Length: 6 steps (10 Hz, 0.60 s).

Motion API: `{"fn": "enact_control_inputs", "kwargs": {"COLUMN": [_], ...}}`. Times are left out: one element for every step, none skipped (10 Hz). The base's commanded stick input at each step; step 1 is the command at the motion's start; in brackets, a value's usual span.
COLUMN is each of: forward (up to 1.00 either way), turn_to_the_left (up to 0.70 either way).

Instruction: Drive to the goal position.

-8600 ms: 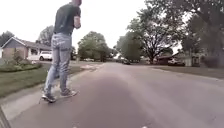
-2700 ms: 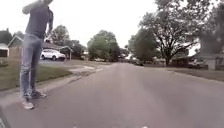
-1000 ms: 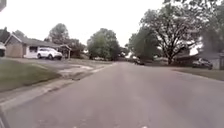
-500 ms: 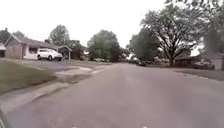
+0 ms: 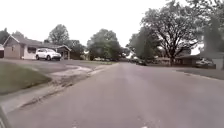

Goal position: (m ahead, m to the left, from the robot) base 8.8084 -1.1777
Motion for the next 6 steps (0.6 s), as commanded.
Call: {"fn": "enact_control_inputs", "kwargs": {"forward": [0.70, 0.70, 0.70, 0.70, 0.70, 0.70], "turn_to_the_left": [0.00, 0.00, 0.00, 0.00, 0.00, 0.00]}}
